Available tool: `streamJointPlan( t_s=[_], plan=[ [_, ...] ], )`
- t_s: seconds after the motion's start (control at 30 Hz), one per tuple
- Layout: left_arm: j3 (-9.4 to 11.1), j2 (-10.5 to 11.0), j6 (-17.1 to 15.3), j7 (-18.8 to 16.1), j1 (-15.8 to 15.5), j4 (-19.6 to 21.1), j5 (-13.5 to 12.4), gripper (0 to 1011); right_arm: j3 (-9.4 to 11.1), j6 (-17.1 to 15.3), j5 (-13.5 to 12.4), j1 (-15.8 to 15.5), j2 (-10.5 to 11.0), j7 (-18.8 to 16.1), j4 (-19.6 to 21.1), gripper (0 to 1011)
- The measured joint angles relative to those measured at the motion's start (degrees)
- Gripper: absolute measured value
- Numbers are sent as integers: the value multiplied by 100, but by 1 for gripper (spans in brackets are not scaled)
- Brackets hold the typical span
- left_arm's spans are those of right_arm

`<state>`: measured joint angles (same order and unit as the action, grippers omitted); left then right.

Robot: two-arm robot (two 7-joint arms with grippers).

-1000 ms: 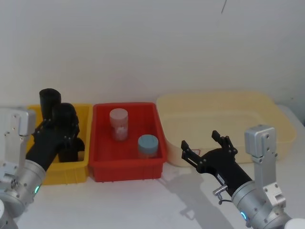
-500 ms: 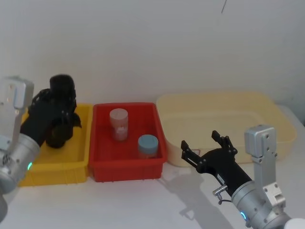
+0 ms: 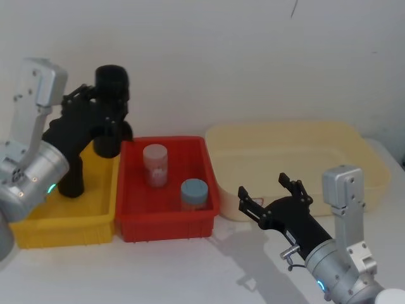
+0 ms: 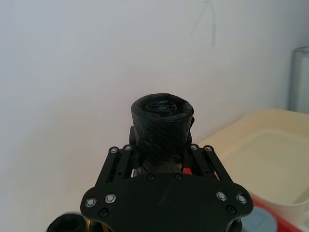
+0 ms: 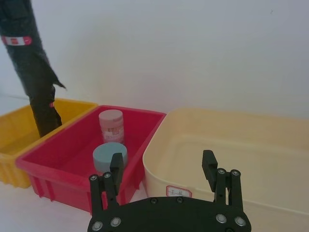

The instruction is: Pick up the garbage bag with the one hand and transfer it to the other hand.

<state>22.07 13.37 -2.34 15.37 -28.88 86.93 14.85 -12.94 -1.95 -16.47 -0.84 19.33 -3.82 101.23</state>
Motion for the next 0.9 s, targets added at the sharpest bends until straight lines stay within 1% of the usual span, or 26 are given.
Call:
streamJointPlan(
  t_s=[0.2,0.3,0.53,0.57,0.63,0.73,0.83,0.9],
  plan=[
    [141,-113,-16,306,-226,-146,102,446,0,0,0,0,0,0,0,1000],
    [247,-215,-8,518,-390,-316,188,446,0,0,0,0,0,0,0,1001],
    [424,-423,76,867,-649,-670,344,446,0,0,0,0,0,0,0,1000],
    [466,-482,110,972,-713,-778,396,446,0,0,0,0,0,0,0,1000],
    [511,-554,143,1064,-787,-886,441,446,0,0,0,0,0,0,0,1000],
    [598,-729,259,1332,-956,-1251,593,446,0,0,0,0,0,0,0,1001],
    [645,-867,349,1509,-1074,-1530,705,446,0,0,0,0,0,0,0,1001],
    [654,-898,379,1560,-1102,-1596,742,446,0,0,0,0,0,0,0,1001]
  ],
)
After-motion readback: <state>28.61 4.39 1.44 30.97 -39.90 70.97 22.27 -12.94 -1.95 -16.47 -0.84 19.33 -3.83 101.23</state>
